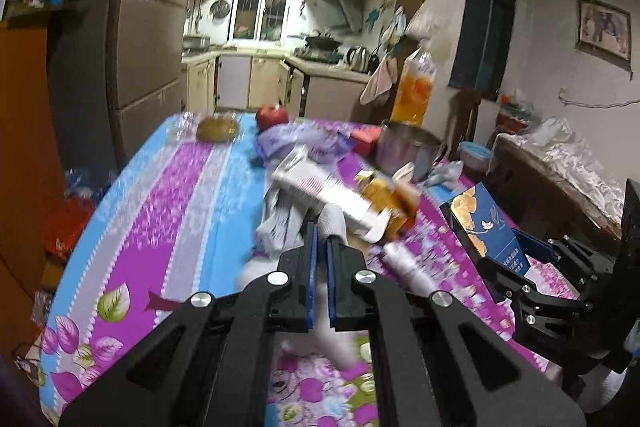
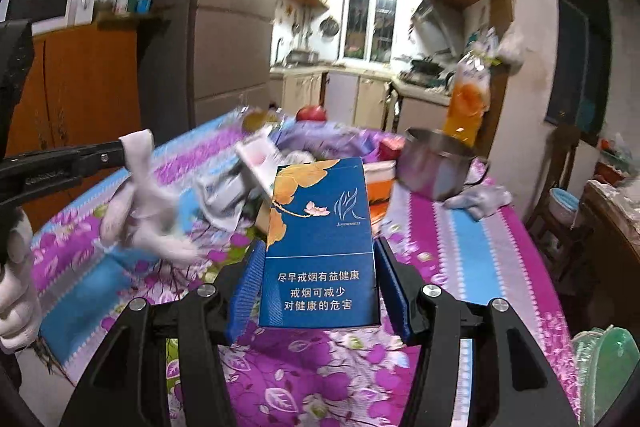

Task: Collect trash
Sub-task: 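Carry the glove and cigarette pack over the green bin with both tools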

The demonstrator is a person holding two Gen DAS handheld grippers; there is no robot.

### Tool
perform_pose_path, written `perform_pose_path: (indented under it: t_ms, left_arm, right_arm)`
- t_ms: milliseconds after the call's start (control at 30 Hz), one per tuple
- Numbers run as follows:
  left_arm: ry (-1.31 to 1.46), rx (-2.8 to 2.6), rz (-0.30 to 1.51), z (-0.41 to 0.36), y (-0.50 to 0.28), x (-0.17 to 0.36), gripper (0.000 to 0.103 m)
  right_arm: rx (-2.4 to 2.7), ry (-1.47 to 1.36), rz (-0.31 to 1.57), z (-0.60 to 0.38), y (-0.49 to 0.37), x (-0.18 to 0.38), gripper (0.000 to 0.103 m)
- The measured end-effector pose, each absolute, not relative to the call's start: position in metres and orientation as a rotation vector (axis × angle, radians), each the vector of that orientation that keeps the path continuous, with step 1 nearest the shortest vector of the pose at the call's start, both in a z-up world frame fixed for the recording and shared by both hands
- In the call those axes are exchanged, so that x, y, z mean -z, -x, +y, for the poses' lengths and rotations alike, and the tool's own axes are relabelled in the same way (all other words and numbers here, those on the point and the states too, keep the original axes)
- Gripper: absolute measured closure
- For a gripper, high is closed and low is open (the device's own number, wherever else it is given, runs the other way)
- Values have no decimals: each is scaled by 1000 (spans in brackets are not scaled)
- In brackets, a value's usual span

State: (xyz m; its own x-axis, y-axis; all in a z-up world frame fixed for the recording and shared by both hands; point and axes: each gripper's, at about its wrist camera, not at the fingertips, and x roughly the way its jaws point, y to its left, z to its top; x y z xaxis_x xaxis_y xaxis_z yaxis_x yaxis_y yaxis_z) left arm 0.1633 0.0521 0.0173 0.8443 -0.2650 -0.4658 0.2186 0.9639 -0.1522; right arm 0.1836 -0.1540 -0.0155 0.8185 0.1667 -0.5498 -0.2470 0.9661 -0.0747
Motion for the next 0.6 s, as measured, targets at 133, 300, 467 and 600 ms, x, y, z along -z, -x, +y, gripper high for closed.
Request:
perform_pose_path:
  t_ms: [133,300,467,600]
  left_arm:
    - [81,271,485,36,-158,-33,101]
    - [64,304,471,13,-156,-43,101]
    - [48,346,453,-15,-154,-53,101]
    - [26,389,438,-41,-151,-61,101]
  right_arm:
    - [-194,125,528,-170,-175,1,47]
    - [-157,114,490,-185,-158,-17,47]
    - [-113,104,458,-209,-146,-34,47]
    - [-78,103,447,-229,-137,-46,47]
